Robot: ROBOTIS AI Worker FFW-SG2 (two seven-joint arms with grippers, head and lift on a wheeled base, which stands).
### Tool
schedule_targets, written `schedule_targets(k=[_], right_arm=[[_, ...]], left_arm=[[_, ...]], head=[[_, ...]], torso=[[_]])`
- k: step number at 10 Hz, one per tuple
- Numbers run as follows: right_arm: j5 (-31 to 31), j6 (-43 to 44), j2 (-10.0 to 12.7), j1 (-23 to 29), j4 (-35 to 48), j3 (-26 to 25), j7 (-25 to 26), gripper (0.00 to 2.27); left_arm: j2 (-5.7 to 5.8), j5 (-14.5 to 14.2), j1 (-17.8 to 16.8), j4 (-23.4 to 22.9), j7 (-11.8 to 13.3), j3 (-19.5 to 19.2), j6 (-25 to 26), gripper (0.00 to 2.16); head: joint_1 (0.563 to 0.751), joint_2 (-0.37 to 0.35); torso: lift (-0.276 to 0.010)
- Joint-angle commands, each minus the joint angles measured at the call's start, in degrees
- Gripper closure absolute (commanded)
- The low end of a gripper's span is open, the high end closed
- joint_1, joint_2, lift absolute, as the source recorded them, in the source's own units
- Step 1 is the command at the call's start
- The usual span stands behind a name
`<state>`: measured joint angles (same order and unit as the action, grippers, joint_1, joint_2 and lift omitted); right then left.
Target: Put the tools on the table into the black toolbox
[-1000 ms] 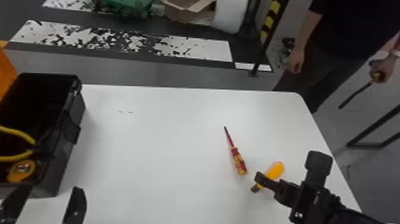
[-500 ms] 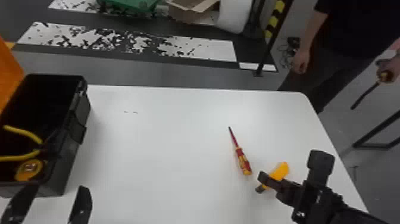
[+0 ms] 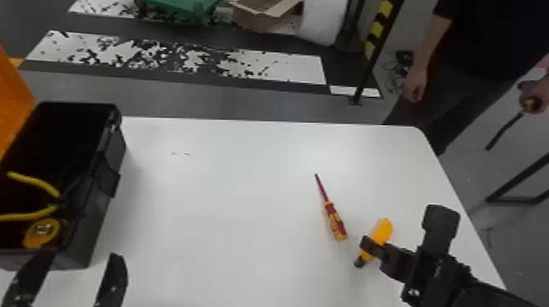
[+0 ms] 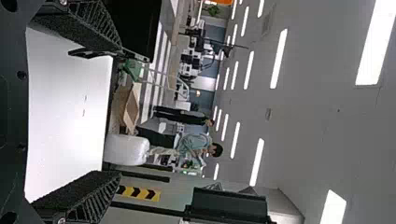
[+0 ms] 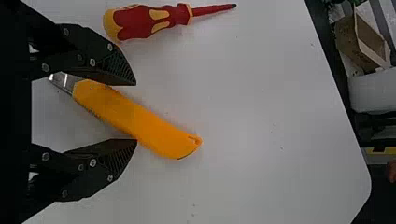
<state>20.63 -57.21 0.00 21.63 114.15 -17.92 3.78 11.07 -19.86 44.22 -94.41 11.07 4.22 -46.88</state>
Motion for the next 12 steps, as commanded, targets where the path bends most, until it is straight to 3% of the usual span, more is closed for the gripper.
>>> schedule_targets(k=[1,3,4,12], right_arm=[[-0.33,-0.23,0.05,-0.27,-0.33,-0.19,0.00,1.23],[-1.56,-4.63,0.05,-0.88,-0.33,-0.45,0.18,2.07],[-1.74,-5.68,0.05,-0.88,-0.33,-0.71,0.18,2.25],[-0.42,-2.69,0.05,5.00,11.27,-1.07,-0.79,2.25]], left_arm=[[0.01,0.00,-0.18,0.10,0.00,0.00,0.26,0.04],[0.01,-0.09,-0.36,0.19,0.00,0.00,0.43,0.04],[0.01,-0.09,-0.36,0.19,0.00,0.00,0.43,0.04],[0.36,-0.26,0.17,-2.53,0.00,-0.09,0.43,0.05]], head=[[0.695,-0.139],[0.695,-0.144],[0.695,-0.145],[0.695,-0.168]], torso=[[-0.075],[-0.075],[-0.075],[-0.075]])
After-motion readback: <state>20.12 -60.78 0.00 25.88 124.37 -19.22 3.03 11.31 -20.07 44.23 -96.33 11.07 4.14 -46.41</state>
